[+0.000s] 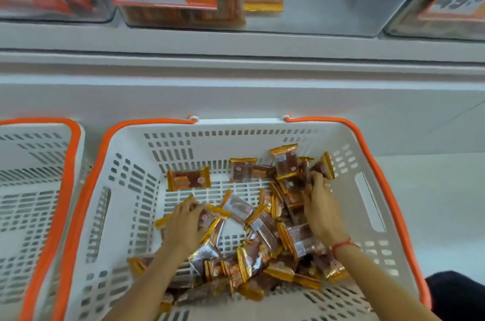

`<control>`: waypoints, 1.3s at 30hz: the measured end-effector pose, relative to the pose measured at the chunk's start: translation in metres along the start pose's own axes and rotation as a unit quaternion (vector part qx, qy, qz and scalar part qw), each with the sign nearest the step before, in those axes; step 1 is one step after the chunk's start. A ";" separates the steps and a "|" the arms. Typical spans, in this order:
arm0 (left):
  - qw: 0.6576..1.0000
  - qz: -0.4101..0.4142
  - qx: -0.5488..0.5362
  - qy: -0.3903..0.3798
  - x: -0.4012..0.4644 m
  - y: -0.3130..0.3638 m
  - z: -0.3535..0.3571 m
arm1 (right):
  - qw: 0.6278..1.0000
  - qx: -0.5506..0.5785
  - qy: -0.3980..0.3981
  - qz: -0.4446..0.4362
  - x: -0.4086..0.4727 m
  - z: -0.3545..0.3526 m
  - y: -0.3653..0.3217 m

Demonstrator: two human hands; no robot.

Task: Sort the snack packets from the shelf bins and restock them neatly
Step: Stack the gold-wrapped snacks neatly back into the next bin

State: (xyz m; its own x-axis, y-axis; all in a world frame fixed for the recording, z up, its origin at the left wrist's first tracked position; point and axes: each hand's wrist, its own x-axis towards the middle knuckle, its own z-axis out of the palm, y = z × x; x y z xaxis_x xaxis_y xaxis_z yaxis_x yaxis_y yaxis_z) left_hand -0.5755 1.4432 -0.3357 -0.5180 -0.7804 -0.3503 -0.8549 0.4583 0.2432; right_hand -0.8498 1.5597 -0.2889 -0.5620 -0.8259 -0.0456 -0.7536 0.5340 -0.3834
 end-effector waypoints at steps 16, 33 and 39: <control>0.775 -0.098 -0.622 -0.059 -0.022 0.085 -0.124 | 0.809 0.486 -0.323 0.069 0.012 -0.084 -0.063; 0.736 -0.124 -0.642 -0.176 -0.040 0.057 -0.089 | 0.961 0.121 -0.231 -0.094 -0.004 -0.060 -0.025; 0.712 -0.112 -0.686 -0.099 -0.036 0.070 -0.107 | 0.938 0.247 -0.116 -0.213 -0.013 -0.067 -0.095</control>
State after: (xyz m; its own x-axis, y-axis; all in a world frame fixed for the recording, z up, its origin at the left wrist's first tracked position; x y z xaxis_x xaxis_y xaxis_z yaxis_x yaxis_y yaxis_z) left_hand -0.6138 1.4584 -0.2091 -0.4834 -0.6310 -0.6067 -0.1533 -0.6213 0.7684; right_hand -0.7936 1.5316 -0.1896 -0.1140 -0.9930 0.0312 -0.6102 0.0452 -0.7910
